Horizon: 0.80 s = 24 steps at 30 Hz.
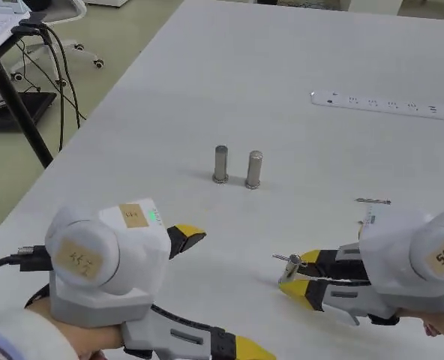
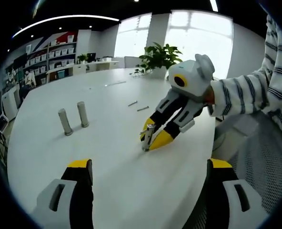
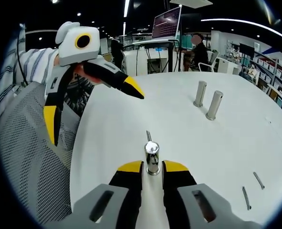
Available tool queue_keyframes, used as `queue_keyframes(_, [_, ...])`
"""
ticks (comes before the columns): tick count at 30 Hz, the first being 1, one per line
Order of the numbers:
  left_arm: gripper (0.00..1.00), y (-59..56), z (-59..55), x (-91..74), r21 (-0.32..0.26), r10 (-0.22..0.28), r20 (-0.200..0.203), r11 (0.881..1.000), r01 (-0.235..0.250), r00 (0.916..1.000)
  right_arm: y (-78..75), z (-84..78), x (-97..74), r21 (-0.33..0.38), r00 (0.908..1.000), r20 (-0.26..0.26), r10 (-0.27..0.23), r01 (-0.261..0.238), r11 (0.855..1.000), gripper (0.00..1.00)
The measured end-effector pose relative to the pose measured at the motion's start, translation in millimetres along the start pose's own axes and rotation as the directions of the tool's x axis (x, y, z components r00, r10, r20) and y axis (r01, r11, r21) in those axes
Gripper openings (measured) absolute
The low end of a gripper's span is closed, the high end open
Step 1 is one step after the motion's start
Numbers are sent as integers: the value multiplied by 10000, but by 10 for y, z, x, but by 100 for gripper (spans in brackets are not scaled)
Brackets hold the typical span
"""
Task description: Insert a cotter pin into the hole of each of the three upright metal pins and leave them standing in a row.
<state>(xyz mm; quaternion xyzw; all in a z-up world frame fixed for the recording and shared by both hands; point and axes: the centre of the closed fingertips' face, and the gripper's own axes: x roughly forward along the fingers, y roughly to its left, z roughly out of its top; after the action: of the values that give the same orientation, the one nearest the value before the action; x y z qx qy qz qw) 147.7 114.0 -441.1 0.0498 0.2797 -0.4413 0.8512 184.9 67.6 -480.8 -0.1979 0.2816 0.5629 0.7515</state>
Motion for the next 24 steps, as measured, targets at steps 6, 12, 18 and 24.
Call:
queue_keyframes(6, [99, 13, -22, -8, -43, 56, -74, 10000, -56, 10000, -12, -5, 19, 70, 10000, -22, -23, 23, 10000, 8])
queue_keyframes(12, [99, 86, -17, -22, -62, 392, -47, 9992, -392, 9992, -16, -1, 32, 132, 10000, 45, -21, 20, 9999, 7])
queue_keyframes(18, [99, 123, -30, -42, -122, 497, -103, 9987, -498, 9987, 1, 12, 44, 154, 9999, 116, 60, -62, 9999, 5])
queue_keyframes(24, [99, 149, -33, -56, -180, 580, -135, 9981, -583, 9982, 8, 10, 43, -55, 9998, 115, 135, -134, 9999, 5])
